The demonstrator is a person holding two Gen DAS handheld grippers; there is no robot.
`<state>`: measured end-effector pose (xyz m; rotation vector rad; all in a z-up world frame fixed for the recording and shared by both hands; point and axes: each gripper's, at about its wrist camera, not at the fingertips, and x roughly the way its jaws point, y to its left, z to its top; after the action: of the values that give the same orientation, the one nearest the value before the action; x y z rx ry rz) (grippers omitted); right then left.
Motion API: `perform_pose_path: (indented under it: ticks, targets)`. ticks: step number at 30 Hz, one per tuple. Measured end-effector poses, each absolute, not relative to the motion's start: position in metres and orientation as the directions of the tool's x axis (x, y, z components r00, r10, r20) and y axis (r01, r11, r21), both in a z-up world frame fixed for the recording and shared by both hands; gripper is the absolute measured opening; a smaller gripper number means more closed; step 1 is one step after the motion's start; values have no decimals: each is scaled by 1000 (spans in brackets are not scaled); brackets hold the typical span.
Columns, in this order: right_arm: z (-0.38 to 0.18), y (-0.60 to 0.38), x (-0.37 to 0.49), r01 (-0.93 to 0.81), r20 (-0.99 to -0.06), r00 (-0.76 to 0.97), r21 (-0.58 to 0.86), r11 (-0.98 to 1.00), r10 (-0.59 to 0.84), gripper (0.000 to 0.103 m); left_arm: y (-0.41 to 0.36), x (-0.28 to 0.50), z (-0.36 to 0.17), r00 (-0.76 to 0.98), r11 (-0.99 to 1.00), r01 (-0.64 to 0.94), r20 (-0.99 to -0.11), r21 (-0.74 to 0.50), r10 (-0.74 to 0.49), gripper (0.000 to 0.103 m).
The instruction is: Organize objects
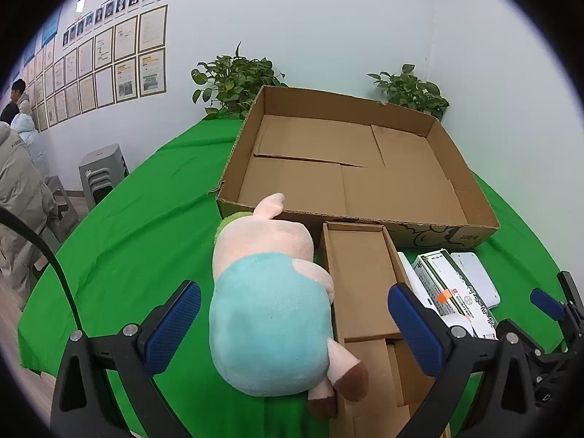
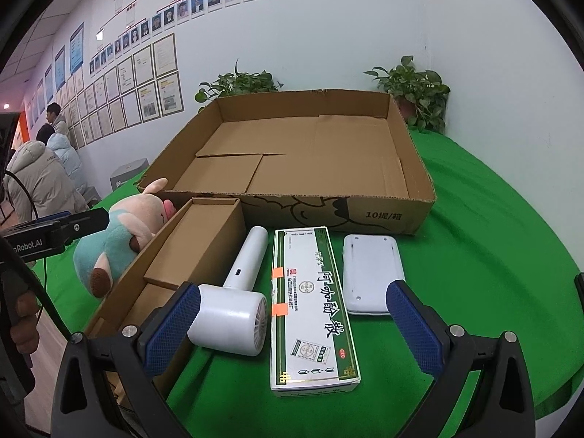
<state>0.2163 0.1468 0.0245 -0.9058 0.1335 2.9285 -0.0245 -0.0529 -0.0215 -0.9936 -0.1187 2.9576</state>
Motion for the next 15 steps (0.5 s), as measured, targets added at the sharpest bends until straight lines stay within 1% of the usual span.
perform_pose_path:
  ticks: [5, 9, 15]
  targets:
    - [21, 148, 216, -94, -571, -820, 64, -994, 41, 103, -54, -27, -23, -794, -996, -1, -606, -85, 53, 102]
    - [17, 153, 213, -100, -583, -811, 76, -992, 38, 103, -58, -29, -23, -783, -984, -18, -610, -177, 124, 102]
    - [12, 154, 204, -91, -586, -810, 82, -992, 26, 103, -53, -30, -22, -789, -992, -11, -608, -126, 86, 102]
